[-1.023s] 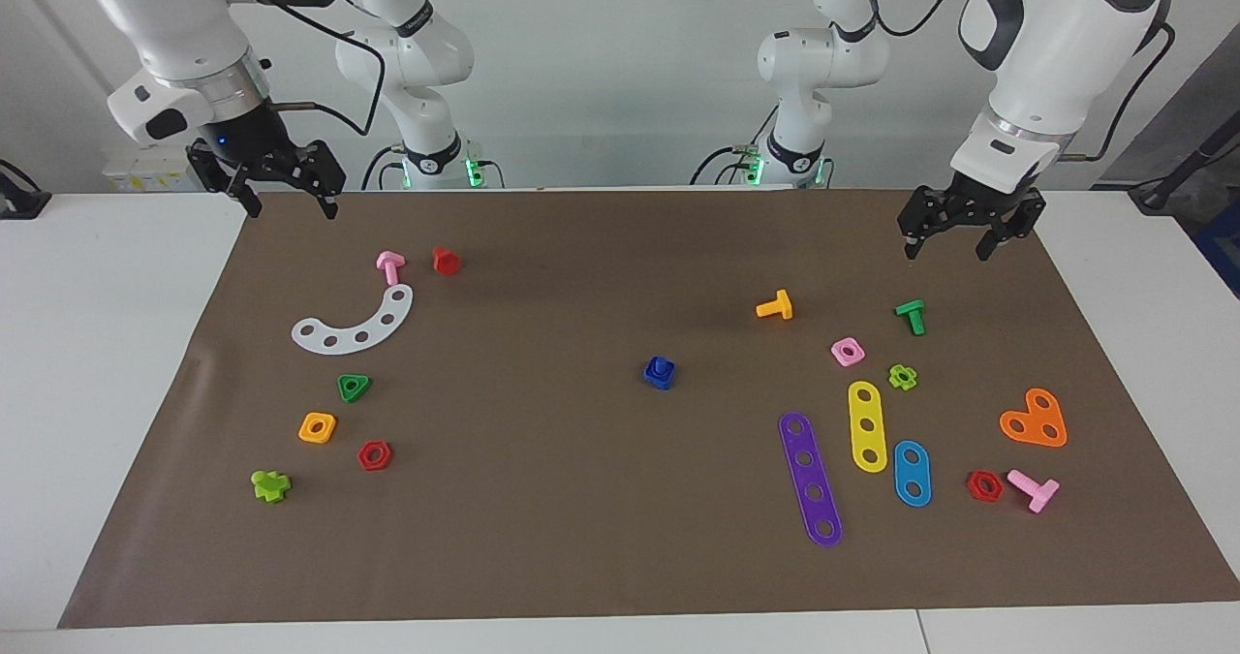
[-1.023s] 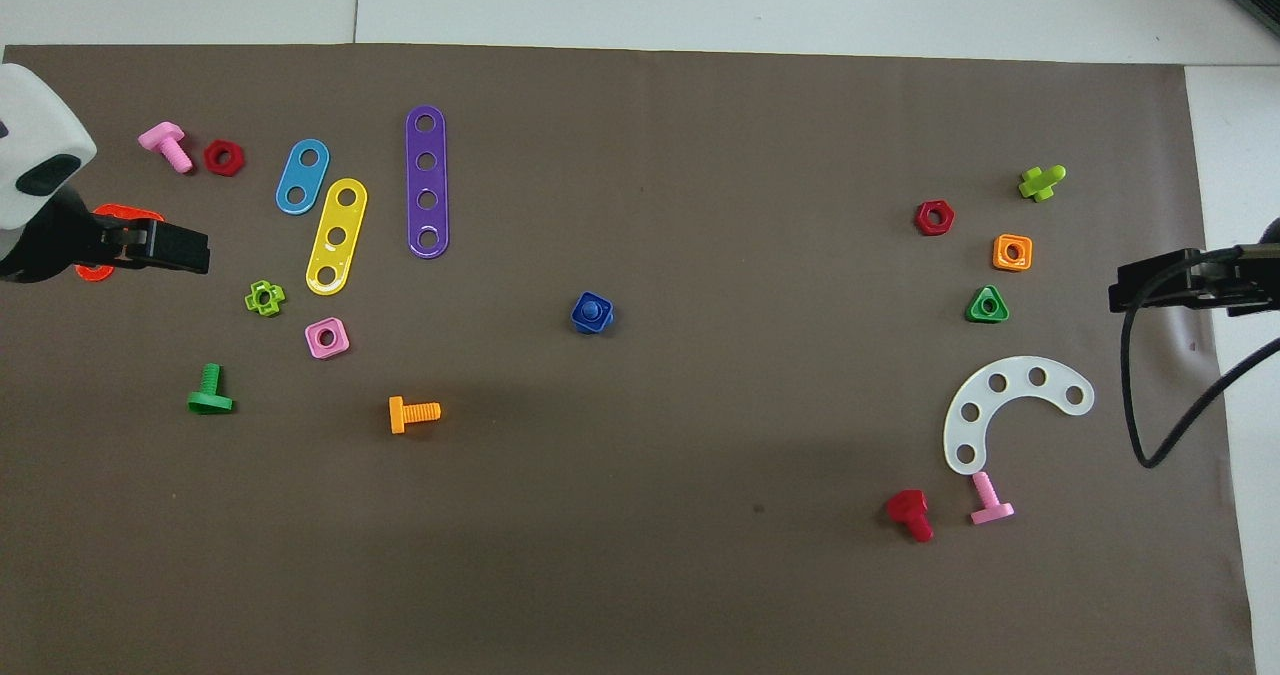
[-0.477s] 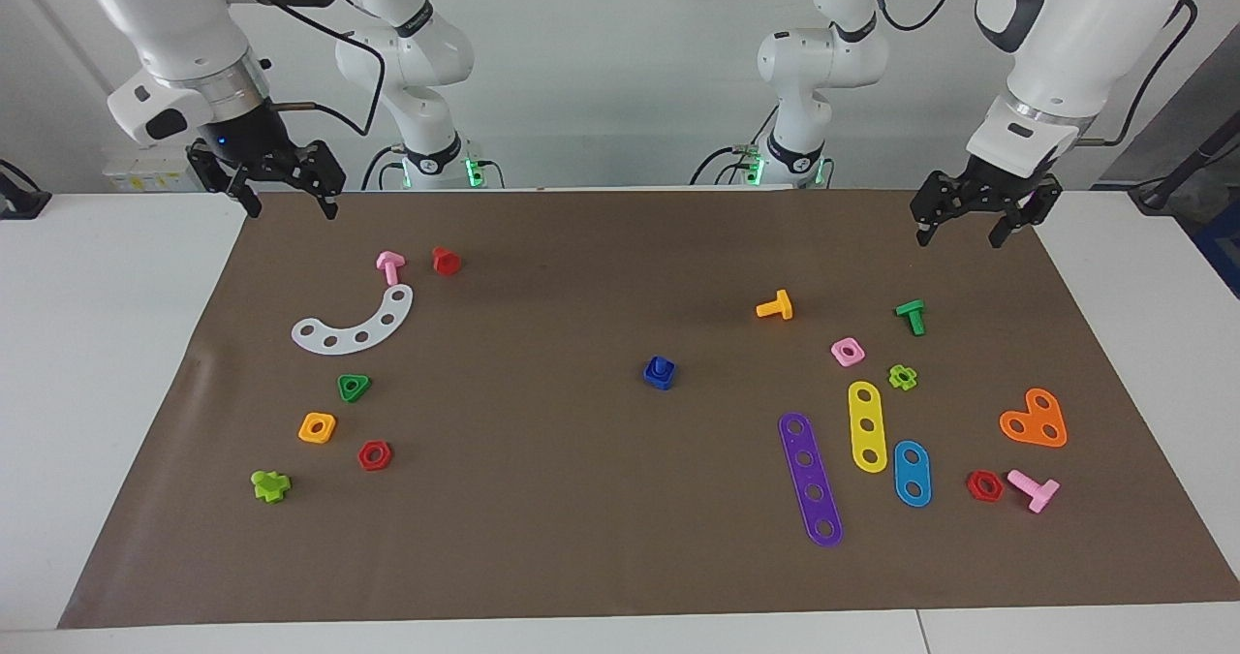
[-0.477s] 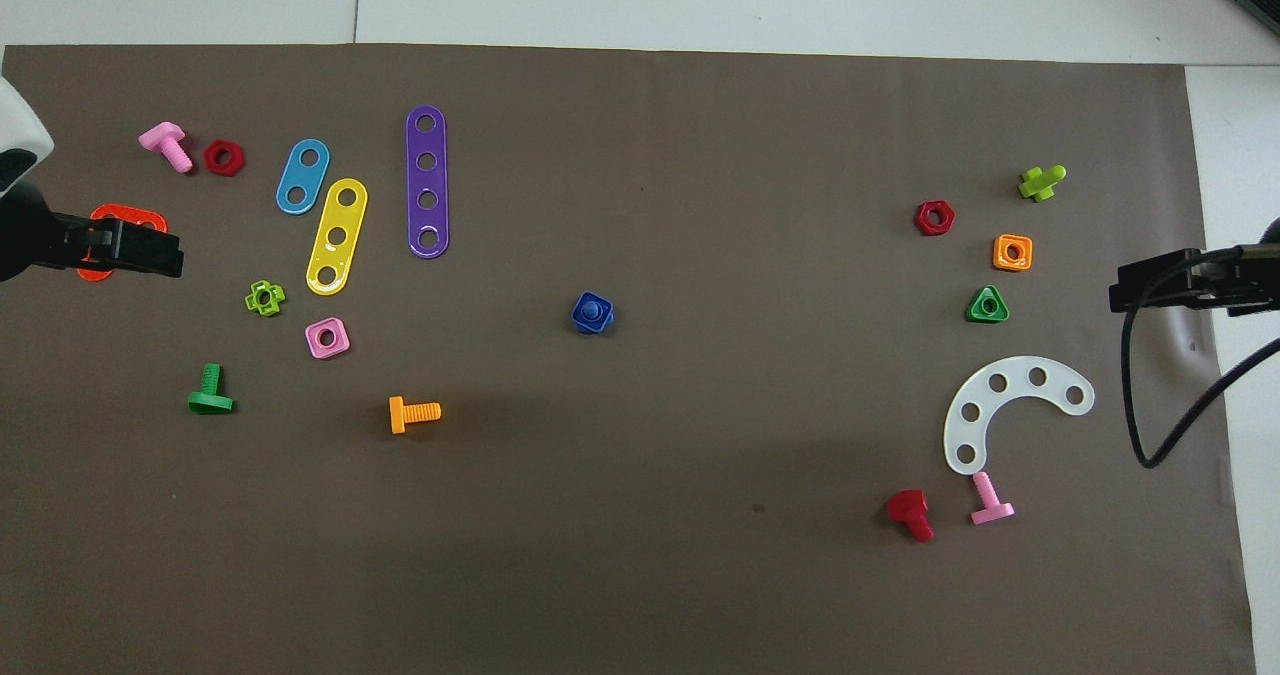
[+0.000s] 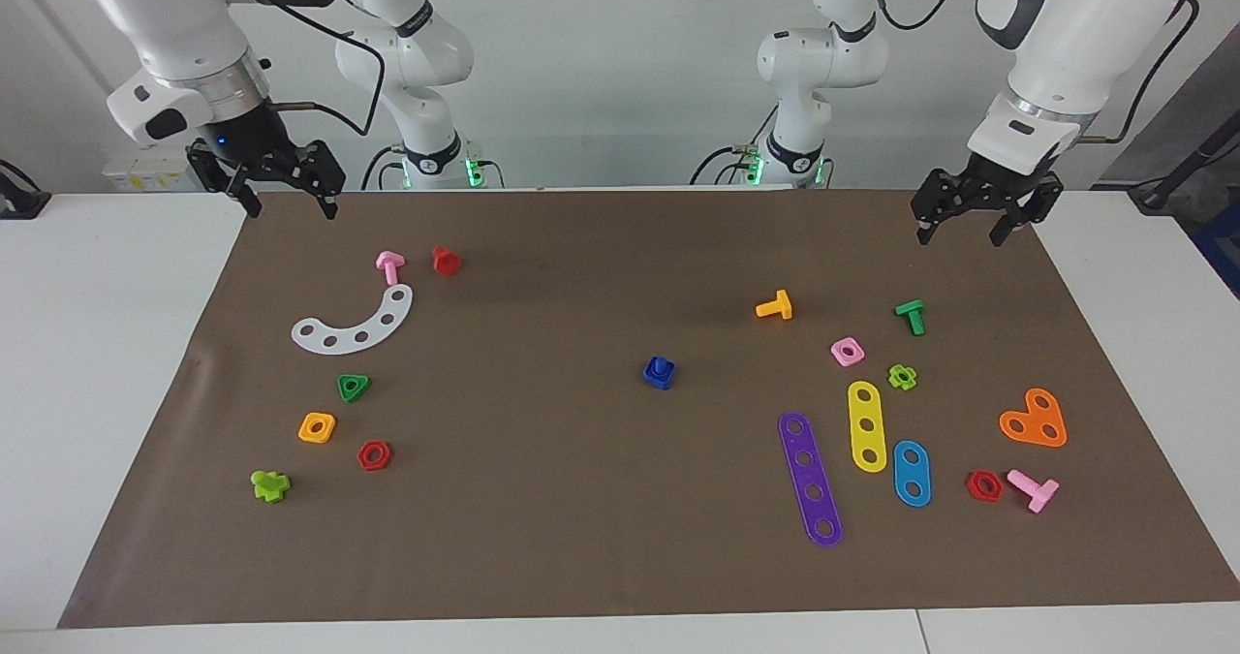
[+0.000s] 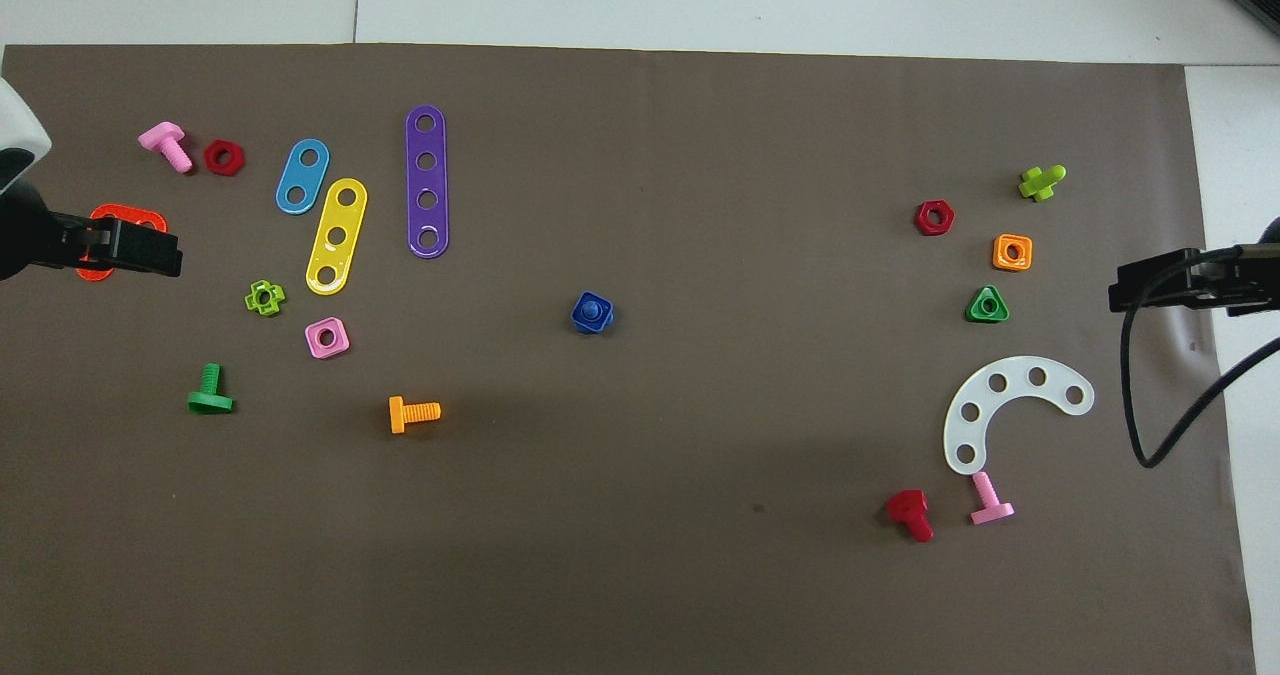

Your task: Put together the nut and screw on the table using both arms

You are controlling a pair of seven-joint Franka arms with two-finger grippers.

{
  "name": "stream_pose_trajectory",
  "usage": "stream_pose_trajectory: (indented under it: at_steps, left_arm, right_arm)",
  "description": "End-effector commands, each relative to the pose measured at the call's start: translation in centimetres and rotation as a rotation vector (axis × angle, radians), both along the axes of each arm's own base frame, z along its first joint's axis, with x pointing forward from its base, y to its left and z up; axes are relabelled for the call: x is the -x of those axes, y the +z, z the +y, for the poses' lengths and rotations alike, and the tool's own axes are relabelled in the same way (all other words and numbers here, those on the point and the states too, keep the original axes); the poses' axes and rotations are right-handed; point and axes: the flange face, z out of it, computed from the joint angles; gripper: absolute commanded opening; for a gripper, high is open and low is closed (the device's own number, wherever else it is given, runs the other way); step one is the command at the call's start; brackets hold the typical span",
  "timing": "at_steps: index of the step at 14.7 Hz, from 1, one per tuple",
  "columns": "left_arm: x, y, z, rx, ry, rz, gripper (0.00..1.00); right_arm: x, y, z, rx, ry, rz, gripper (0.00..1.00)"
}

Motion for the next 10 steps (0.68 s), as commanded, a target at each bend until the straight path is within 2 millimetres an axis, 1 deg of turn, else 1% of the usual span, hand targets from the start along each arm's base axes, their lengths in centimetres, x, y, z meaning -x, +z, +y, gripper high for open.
stream_pose_trajectory:
  at_steps: [1,5,8,10]
  left_arm:
    - [0.3,0.8,0.0,0.012,-0.014,0.009,1.0]
    - [0.6,0.6,0.1,0.011,-0.011,0.035,1.0]
    - [1.0,1.8,0.0,0.01,-0.013,0.044,1.0]
    - [1.2,2.1,0.0,0.01,-0.014,0.043,1.0]
  right_arm:
    - [0.7,0.1,0.1,-0.009,-0.014,0.004,1.0]
    - [0.7,0.1,0.1,-0.009,-0.014,0.004,1.0]
    - [0.7,0.1,0.1,-0.009,-0.016,0.004,1.0]
    - [0.7,0.1,0.1,-0.009,-0.014,0.004,1.0]
